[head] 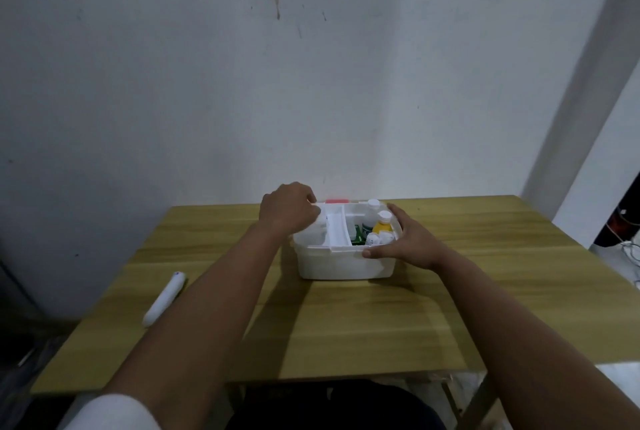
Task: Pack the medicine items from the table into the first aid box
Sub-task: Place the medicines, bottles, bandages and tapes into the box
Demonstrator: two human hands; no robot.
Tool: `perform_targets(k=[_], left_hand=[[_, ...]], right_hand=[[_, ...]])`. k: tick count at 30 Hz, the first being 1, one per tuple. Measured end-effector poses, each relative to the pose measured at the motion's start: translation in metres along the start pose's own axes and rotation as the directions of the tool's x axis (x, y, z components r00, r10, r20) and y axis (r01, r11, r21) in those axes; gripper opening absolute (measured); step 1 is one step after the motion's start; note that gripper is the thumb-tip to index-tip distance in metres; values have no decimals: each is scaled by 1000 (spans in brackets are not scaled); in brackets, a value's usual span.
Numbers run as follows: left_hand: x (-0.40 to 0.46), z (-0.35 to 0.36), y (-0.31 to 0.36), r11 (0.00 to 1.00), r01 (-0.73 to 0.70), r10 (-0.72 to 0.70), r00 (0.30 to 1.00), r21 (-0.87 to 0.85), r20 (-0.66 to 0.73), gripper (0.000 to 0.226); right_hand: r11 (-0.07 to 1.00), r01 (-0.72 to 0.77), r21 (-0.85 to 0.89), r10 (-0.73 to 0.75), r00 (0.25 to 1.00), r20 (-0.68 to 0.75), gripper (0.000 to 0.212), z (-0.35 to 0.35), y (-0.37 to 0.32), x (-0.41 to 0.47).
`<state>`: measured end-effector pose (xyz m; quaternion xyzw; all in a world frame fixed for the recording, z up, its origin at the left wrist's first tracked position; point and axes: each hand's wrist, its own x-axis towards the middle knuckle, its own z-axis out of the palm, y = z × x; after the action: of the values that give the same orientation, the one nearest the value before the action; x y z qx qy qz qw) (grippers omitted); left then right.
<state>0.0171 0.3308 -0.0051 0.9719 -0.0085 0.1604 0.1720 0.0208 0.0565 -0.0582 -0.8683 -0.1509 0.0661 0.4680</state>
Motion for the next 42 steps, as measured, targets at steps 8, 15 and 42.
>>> perform_targets(k=[8, 15, 42], left_hand=[[-34, -29, -92, 957, 288, -288, 957, 29, 30, 37], [-59, -19, -138, 929, 341, -369, 874, 141, 317, 40], [-18, 49, -91, 941, 320, -320, 947, 112, -17, 26]], right_hand=[[998, 55, 28, -56, 998, 18, 101, 0, -5, -2], [998, 57, 30, -58, 998, 16, 105, 0, -7, -3], [997, 60, 43, -61, 998, 13, 116, -2, 4, 3]])
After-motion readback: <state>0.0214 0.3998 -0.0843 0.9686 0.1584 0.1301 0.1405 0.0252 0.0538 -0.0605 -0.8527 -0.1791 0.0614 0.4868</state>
